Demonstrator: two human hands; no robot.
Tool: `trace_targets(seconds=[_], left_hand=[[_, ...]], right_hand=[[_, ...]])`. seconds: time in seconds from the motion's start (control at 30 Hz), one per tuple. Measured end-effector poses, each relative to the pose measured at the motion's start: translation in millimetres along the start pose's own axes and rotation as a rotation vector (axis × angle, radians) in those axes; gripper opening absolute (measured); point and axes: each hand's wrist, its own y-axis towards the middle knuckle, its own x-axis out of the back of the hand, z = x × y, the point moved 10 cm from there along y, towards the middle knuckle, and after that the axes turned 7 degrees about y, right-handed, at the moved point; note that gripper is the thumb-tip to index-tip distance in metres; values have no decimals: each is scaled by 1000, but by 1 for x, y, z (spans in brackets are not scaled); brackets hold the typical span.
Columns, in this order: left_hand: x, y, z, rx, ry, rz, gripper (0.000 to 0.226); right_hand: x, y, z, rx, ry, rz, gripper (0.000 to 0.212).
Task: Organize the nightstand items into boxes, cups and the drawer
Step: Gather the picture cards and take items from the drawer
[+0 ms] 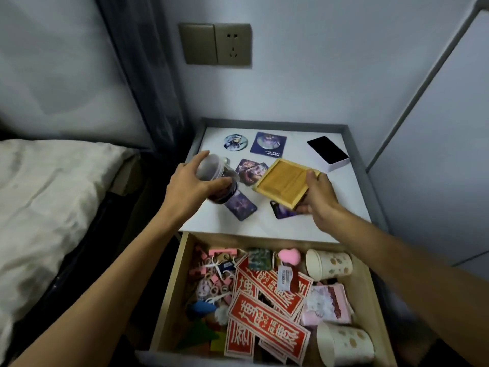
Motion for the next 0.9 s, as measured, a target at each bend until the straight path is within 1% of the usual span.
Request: trace_targets(seconds=[0.1, 0.17, 0.23, 0.37, 0.43, 0.47, 0.53, 0.57, 0.63, 0.73, 0.77, 0.83, 0.9], left_hand=[[-4, 27, 8, 34, -67, -55, 88], [-7, 47, 6, 28, -60, -85, 90], [-12, 70, 4, 30, -40, -111, 87], [-26, 108, 1, 26, -47, -99, 82], [-30, 125, 1, 26, -72, -98, 79], [-31, 136, 0, 24, -76, -107, 77], [-30, 153, 1, 35, -74, -122, 77], [-30, 163, 3, 44, -65, -125, 78], [-31, 179, 8, 53, -28, -107, 81], [-30, 194, 17, 68, 99, -96, 82], [-29, 198, 19, 68, 147, -101, 82], [-27, 203, 19, 41, 282, -112, 80], [-29, 207, 15, -9, 437, -118, 75]], right_hand=[[-8, 42, 24, -27, 133, -44, 28], [-18, 71, 42, -21, 163, -57, 24], [-30, 100, 54, -35, 167, -63, 18], [-53, 134, 47, -131, 210, -36, 11], [-59, 145, 40, -159, 231, -42, 17], [-59, 150, 38, -161, 225, -51, 18], [-56, 156, 35, -146, 192, -79, 11], [-56, 158, 33, -139, 203, -88, 11], [-57, 160, 26, -139, 240, -109, 19], [-63, 157, 14, -135, 205, -157, 19], [-64, 154, 12, -125, 147, -186, 28], [-67, 152, 11, -104, 34, -236, 53], [-76, 151, 13, -68, -53, -205, 65]])
